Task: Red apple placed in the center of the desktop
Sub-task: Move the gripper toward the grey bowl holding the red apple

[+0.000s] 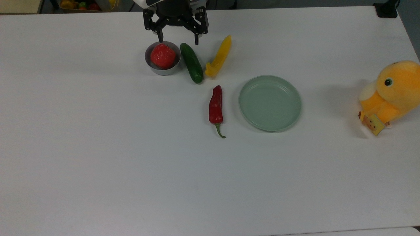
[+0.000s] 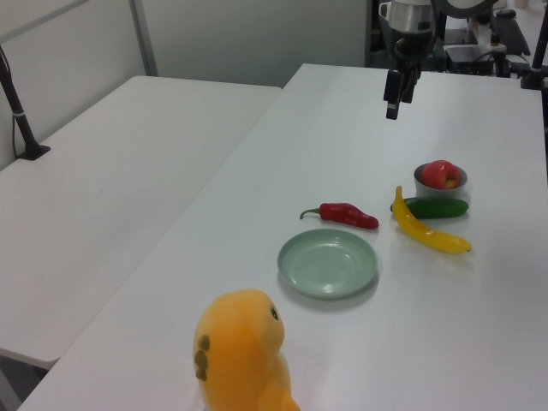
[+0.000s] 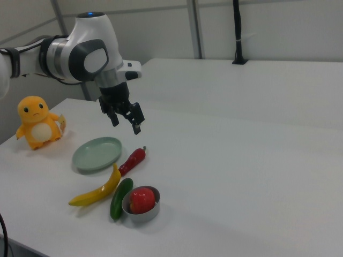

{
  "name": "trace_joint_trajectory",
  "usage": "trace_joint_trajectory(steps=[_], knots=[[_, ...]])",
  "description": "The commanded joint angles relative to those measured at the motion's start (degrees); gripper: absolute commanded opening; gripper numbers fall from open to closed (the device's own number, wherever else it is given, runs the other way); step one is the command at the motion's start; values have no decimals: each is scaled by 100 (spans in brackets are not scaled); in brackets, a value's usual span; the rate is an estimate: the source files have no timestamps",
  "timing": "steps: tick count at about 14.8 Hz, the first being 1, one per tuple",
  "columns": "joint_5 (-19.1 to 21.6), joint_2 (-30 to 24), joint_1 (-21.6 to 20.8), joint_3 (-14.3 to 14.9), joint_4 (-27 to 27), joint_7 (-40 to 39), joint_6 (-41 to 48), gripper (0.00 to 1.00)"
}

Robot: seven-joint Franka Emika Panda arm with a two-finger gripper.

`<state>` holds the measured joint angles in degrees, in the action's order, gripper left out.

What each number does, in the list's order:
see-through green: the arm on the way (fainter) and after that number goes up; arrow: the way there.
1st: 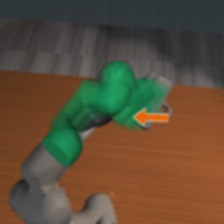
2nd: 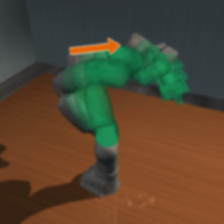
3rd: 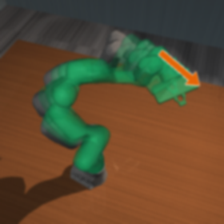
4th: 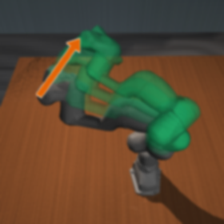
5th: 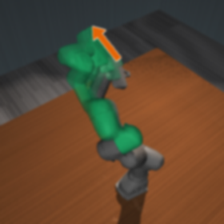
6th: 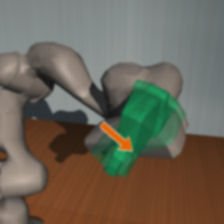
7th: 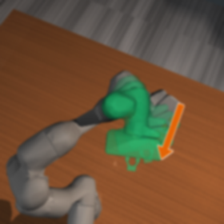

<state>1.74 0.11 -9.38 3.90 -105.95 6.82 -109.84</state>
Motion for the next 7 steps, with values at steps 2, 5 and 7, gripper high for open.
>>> trace_joint_trajectory(steps=[2, 5, 7], knots=[[-270, -63, -64, 32, -40, -436, 305, 100], [-332, -63, -29, -12, -40, -427, 306, 100], [-332, -81, -3, -12, -40, -358, 306, 100]])
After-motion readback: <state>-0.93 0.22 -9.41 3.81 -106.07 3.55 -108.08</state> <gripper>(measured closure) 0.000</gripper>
